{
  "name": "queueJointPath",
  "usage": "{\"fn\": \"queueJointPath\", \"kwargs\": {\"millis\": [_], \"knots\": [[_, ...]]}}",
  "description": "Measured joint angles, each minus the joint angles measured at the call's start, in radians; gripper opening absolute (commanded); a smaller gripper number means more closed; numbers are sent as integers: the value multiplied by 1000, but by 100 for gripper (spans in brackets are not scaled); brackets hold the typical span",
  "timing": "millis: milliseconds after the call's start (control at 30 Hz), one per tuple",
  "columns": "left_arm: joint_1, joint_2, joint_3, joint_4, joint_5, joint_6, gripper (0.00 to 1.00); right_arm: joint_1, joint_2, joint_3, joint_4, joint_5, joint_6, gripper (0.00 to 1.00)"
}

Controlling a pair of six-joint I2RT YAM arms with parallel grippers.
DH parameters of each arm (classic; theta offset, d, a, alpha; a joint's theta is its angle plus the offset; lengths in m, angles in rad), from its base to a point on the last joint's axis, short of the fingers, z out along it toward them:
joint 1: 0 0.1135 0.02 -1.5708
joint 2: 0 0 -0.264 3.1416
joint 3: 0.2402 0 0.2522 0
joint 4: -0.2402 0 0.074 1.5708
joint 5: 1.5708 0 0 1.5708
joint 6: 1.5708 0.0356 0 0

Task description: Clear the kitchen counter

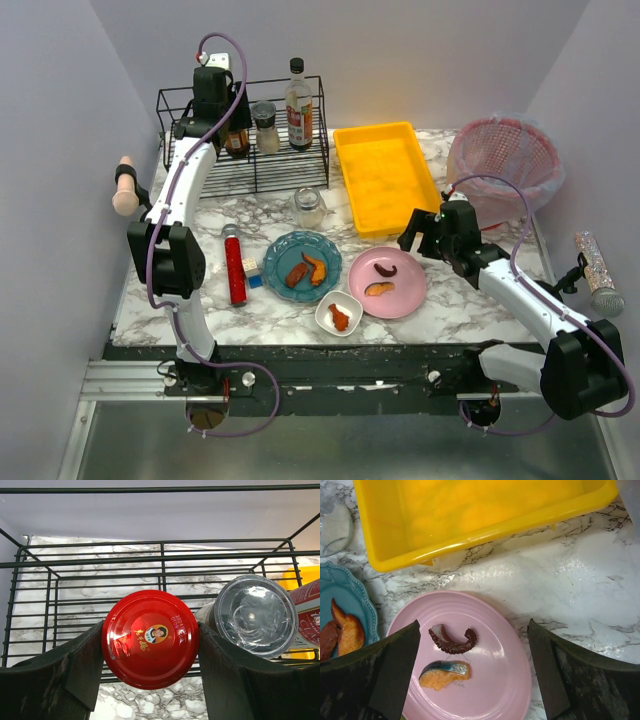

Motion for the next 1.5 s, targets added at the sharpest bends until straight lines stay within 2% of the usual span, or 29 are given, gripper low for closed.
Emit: {"fn": "queueJointPath", "kwargs": {"millis": [200,767,1000,1267,1333,1500], "knots": [[1,0,0,18,2,-2,85,0,2,0,0,0,0,96],[4,-3,21,53,0,-5,98,0,3,0,-1,0,0,96],[8,-72,16,46,-14,-12,99,0,3,0,-1,0,0,96],[-12,-328,-103,-17,-25,-62,99,0,6,0,1,-2,0,96],[-39,-412,-193,-25,-32,-85,99,0,16,0,1,-2,0,96],[-183,-610,-497,9,-43,-176,99,0,28,0,2,-8,1,96]]}}
